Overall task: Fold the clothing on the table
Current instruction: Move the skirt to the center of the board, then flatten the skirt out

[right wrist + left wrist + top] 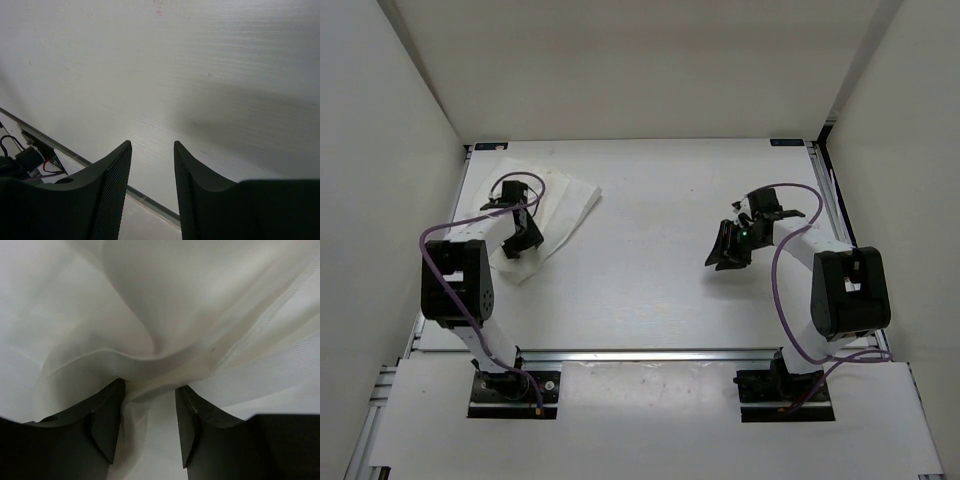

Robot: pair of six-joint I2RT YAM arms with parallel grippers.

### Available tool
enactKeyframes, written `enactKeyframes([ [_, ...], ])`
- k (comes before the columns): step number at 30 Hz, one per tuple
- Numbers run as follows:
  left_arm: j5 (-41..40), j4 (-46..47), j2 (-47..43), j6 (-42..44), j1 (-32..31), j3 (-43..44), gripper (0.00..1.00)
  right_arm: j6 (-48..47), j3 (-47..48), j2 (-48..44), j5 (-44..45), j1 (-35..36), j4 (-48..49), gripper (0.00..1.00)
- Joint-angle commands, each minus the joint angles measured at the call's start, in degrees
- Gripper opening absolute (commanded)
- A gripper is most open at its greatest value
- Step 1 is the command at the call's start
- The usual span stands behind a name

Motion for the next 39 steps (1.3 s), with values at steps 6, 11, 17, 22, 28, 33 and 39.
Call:
enactKeyframes([
  [6,4.28,-2.08,6.88,1.55,-3.72,-0.24,0.00,-0.19,-0.64,-2.11,-0.77,-0.79,0.06,0.45],
  [11,14.82,-1.88,3.62,4.62,-15.29,7.81,0.00,0.60,-1.34,-2.73,-0.68,-0.97,0.76,0.45],
  [17,26.94,-0.77,4.33,2.09,-30.26,20.85,0.00,1.30,-2.31,-3.87,-0.24,-1.58,1.12,0.45],
  [22,33.03,5.47,3.10,-4.06,-29.49,17.53,0.48,1.48,-3.62,-5.36,-0.32,-1.67,1.38,0.45],
  [28,34.08,6.90,-2.25,-5.40,-19.65,13.21,0.59,1.83,-4.24,-6.94,-0.15,-1.58,1.55,0.45],
  [33,29.17,3.82,-5.86,-2.15,-18.40,9.09,0.59,0.52,-0.92,-6.33,3.53,-1.41,-0.02,0.46],
  [39,31.62,5.22,-9.99,-3.28,-21.91,-1.63,0.58,-1.33,7.00,-7.12,9.16,-5.36,-4.25,0.49],
])
